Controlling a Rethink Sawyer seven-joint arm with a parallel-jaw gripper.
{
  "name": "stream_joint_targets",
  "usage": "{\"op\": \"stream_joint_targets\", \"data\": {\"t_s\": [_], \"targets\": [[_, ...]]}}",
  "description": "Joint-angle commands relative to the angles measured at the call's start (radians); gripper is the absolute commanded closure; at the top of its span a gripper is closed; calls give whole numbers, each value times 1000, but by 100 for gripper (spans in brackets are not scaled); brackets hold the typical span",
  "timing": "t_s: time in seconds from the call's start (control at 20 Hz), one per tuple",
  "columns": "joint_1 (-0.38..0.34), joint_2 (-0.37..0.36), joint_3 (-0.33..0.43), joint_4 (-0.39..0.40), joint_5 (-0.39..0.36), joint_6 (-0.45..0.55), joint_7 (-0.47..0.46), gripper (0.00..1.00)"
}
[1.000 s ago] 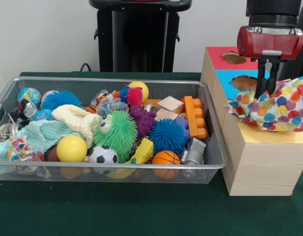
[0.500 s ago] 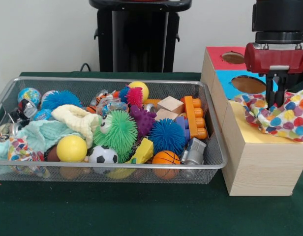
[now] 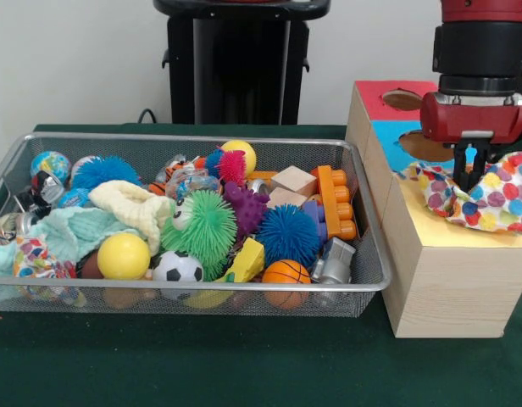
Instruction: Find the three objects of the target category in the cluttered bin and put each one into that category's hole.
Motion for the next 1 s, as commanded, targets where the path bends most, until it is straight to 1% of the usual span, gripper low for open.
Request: {"op": "stream_joint_targets", "data": {"t_s": [0.05,0.15,0.3,0.5,0.65,0.8,0.85,0.9,1.0], "targets": [[16,122,-28,-28,11,-81,216,100],[17,147,-43,-36,11,-98,214,100],[-1,157,-29,-40,6,-132,210,100],[-40,175,15,-54,-12,-169,193,100],[-73,202,53,-68,-30,-187,180,100],[-90,238,68,-91,-18,-134,160,100],[-94,243,70,-99,-9,-82,148,100],[-98,254,73,-109,-6,-56,140,100],[-124,281,100,-129,-23,-65,122,100]]}}
